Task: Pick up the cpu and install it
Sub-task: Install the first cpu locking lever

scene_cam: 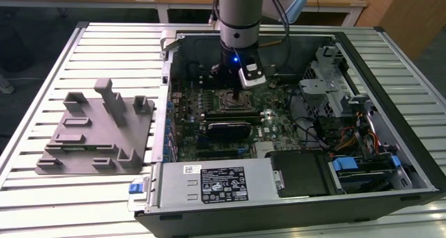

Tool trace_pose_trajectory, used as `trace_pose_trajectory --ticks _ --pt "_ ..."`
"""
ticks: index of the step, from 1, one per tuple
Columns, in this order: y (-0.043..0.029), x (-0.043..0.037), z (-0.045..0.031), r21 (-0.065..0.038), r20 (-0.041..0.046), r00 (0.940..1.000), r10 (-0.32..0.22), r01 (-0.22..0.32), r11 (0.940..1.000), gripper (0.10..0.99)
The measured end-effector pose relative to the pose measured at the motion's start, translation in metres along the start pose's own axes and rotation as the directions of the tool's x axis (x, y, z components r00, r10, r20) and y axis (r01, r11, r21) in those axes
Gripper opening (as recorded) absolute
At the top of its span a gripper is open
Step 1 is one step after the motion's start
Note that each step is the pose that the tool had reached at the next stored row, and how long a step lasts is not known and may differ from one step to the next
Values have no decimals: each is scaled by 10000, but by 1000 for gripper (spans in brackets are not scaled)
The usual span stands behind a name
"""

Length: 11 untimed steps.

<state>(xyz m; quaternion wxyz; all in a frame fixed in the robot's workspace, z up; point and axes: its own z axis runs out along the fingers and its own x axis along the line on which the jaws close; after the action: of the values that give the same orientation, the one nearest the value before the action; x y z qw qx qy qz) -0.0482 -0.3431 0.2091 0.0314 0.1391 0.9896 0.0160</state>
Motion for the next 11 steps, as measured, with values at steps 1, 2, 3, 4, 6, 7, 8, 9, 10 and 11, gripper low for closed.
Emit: trace_pose_trajectory --ticks 1,2,3,4,6,7,8,9,10,11 --pt "1 -4 0 -6 -4 9999 -102 102 9999 106" --pt "2 -4 1 -13 -8 9998 -216 216 9998 106" --pt "2 -4 1 -20 -13 9994 -342 342 9994 106" --pt "2 -5 0 -27 -19 9989 -474 474 9989 106" --pt "2 -5 -1 -40 -29 9973 -731 731 9973 106" --pt "2 -5 0 -49 -33 9964 -851 851 9964 106" --pt "2 -5 0 -58 -37 9952 -982 981 9952 106" --pt "2 -5 0 -65 -41 9939 -1099 1098 9939 106" --pt "2 -5 0 -70 -45 9929 -1190 1189 9929 106" --pt "2 -5 -1 -74 -46 9924 -1231 1230 9924 106"
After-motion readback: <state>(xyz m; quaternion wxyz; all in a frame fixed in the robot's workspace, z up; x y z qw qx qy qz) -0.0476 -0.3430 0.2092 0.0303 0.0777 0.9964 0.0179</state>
